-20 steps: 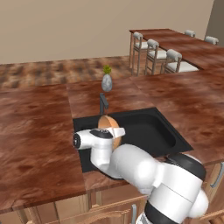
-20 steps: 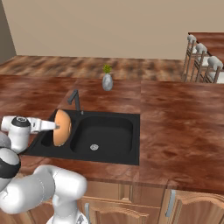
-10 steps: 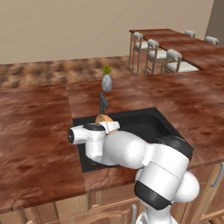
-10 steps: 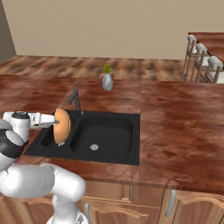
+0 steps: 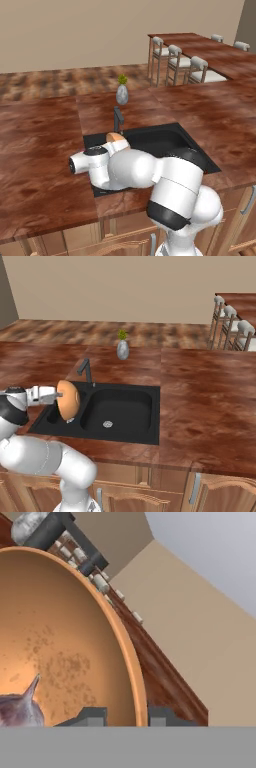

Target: Dump the garlic and sweet potato from the bowl so the bowl can be washed. Place the bowl in the sink after clearing the leftovers.

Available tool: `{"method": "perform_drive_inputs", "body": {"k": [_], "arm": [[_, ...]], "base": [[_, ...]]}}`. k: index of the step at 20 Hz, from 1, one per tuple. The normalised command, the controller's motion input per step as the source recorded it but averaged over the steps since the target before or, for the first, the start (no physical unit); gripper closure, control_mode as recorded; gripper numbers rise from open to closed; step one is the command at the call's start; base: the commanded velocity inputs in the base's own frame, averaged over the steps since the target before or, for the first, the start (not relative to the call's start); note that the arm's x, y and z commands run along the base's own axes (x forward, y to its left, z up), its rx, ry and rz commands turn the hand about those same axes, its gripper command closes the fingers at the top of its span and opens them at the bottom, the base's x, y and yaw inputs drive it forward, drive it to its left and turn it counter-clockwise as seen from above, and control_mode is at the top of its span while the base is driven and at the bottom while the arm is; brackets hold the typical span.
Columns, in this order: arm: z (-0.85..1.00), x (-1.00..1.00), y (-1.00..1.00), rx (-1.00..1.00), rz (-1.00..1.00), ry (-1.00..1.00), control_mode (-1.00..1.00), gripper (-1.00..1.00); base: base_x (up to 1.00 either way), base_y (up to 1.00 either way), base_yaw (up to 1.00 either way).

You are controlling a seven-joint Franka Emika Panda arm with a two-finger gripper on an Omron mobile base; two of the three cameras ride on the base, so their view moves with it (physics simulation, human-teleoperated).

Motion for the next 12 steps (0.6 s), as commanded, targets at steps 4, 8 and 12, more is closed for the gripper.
{"method": "perform_drive_inputs", "body": {"k": [4, 8, 12], "arm": [[0.12, -0.05, 0.06, -0.08, 0.02, -0.03, -1.00, 1.00], [0.07, -0.03, 0.05, -0.08, 0.01, 0.00, -1.00, 1.00], [0.09, -0.16, 0.21, -0.09, 0.03, -0.13, -1.00, 1.00]], "base": [[0.00, 0.00, 0.00], [0.00, 0.00, 0.00], [0.00, 0.00, 0.00]]}}
